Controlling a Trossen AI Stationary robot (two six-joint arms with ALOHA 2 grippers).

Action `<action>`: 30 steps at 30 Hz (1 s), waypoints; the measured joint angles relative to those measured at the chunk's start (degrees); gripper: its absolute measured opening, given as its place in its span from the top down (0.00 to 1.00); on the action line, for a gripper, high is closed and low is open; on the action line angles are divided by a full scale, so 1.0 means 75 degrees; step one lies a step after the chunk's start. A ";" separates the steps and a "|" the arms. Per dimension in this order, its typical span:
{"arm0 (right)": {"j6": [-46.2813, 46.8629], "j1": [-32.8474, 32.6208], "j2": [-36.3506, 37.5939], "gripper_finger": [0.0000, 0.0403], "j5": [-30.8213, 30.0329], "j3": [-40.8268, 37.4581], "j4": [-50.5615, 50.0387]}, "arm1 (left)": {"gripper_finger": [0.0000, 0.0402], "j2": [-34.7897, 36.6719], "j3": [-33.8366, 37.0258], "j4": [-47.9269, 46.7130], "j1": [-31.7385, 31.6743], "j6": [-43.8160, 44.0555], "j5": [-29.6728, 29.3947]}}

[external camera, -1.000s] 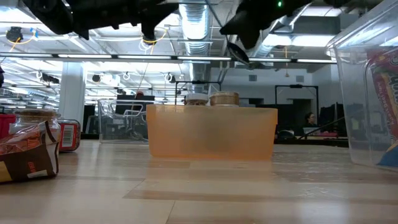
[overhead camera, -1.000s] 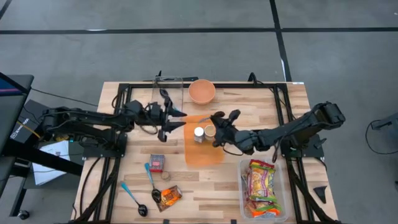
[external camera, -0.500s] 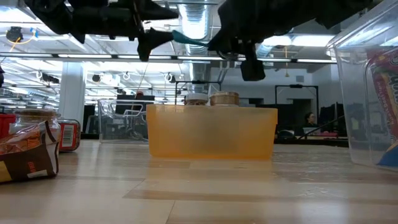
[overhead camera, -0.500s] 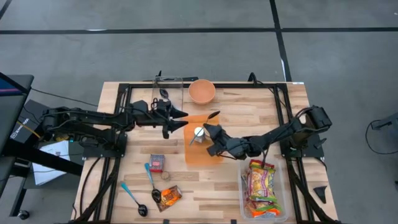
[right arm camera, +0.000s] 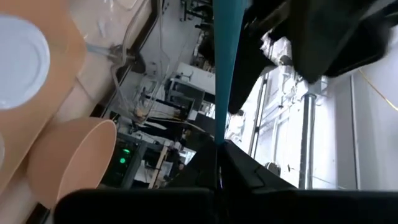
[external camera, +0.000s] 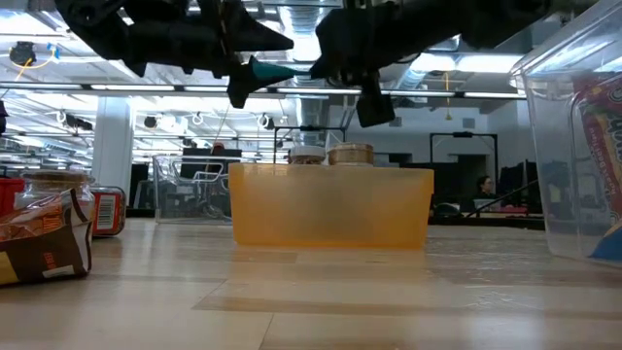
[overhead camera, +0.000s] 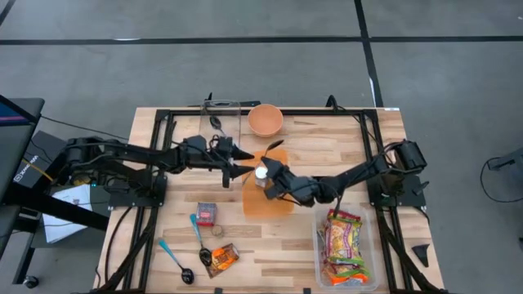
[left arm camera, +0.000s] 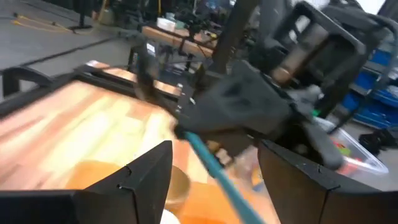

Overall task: Pick & Place Food Item
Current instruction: Put the blue spoon into the transparent bin

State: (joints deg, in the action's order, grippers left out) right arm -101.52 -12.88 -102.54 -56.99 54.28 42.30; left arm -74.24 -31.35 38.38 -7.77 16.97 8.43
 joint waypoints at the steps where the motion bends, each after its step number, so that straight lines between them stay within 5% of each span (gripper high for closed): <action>1: -0.0005 0.0003 0.0000 1.00 0.0000 -0.0001 -0.0008 | 0.42 -0.0033 -0.0017 -0.0014 0.0076 0.0000 0.0012; 20: -0.0002 0.0151 0.0003 0.99 0.0381 0.0010 -0.0008 | 0.45 -0.1280 -0.0924 -0.0758 0.0393 0.0208 -0.1667; 25: 0.0005 0.0141 0.0003 0.99 0.0359 0.0015 -0.0014 | 0.58 -0.1092 -0.0950 -0.0827 0.0390 0.0192 -0.1664; 30: 0.0006 0.0133 0.0003 0.99 0.0353 0.0014 -0.0026 | 0.85 -0.0915 -0.0938 -0.1052 0.0389 0.0133 -0.1669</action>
State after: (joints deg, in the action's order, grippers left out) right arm -101.47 -11.89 -102.52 -54.35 54.39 42.10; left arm -81.10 -38.39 30.49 -4.85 17.97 -4.09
